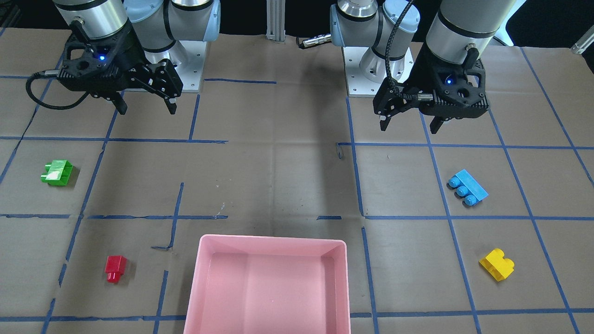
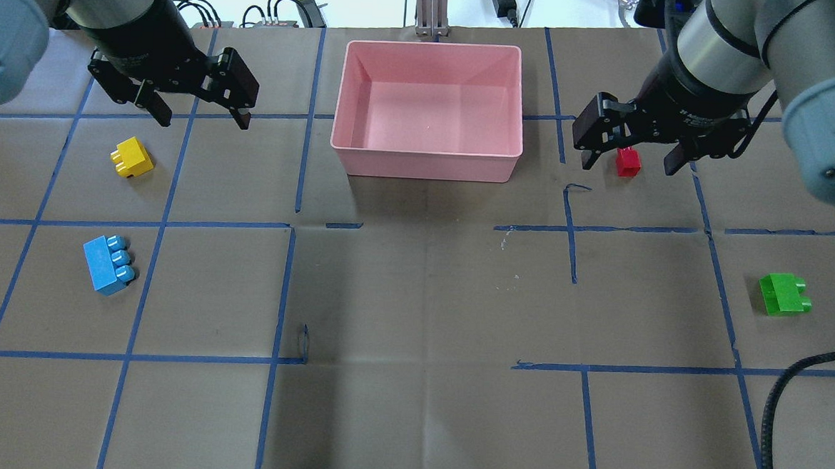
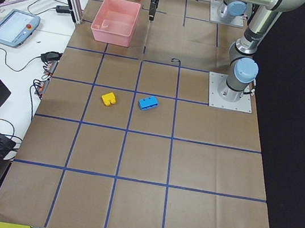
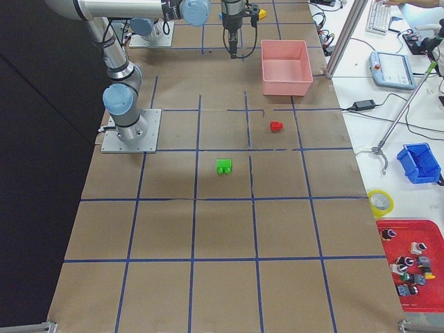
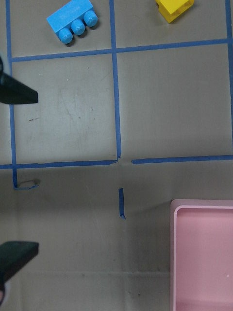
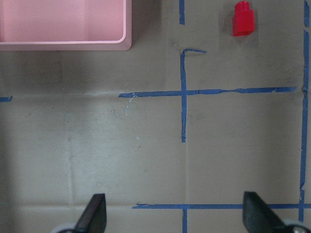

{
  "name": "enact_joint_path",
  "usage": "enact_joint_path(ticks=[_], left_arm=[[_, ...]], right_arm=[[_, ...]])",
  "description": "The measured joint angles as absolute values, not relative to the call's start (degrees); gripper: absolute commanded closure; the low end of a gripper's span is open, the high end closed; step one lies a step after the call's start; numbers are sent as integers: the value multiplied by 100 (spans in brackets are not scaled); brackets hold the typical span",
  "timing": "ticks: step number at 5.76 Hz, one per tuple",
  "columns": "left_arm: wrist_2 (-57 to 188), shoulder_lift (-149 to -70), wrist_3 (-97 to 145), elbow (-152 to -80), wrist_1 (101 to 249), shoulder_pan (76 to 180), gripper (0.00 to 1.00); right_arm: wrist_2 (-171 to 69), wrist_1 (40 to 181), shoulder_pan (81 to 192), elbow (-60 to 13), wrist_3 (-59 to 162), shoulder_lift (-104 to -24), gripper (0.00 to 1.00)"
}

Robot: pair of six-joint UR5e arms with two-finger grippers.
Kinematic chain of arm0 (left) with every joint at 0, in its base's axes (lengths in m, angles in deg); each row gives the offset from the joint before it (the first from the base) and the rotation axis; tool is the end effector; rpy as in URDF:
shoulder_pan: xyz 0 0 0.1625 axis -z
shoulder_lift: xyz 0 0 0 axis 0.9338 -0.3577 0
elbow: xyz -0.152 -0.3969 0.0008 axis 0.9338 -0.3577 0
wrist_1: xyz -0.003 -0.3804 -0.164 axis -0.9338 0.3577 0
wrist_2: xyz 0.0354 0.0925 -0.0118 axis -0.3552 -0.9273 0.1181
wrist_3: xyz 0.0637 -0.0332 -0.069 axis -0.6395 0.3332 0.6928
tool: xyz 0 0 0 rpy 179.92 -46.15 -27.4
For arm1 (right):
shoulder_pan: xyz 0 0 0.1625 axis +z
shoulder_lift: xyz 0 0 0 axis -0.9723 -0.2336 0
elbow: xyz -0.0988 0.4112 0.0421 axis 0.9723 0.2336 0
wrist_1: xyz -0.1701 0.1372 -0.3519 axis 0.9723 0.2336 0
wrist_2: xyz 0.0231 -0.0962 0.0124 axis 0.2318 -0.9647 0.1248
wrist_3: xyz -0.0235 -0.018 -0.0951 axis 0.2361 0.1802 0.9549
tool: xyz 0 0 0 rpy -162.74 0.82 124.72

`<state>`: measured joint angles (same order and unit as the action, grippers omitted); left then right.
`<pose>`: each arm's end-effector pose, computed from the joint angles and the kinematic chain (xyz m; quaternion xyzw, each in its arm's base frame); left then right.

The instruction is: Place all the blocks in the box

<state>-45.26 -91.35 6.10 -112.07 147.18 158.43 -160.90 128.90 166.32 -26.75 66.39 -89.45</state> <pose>-0.1287 -0.5085 0.5013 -0.0231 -0.9995 0.0230 0.0036 0.1378 -0.4616 0.4869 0.0137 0.9987 -0.0383 0.0296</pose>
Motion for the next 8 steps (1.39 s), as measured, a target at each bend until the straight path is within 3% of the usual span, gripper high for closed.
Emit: enact_joint_path(ticks=[8], left_arm=[[-4573, -9160, 585, -11337, 14612, 15402, 0]], right_arm=[[-16221, 12899, 16632, -2684, 6601, -8913, 0]])
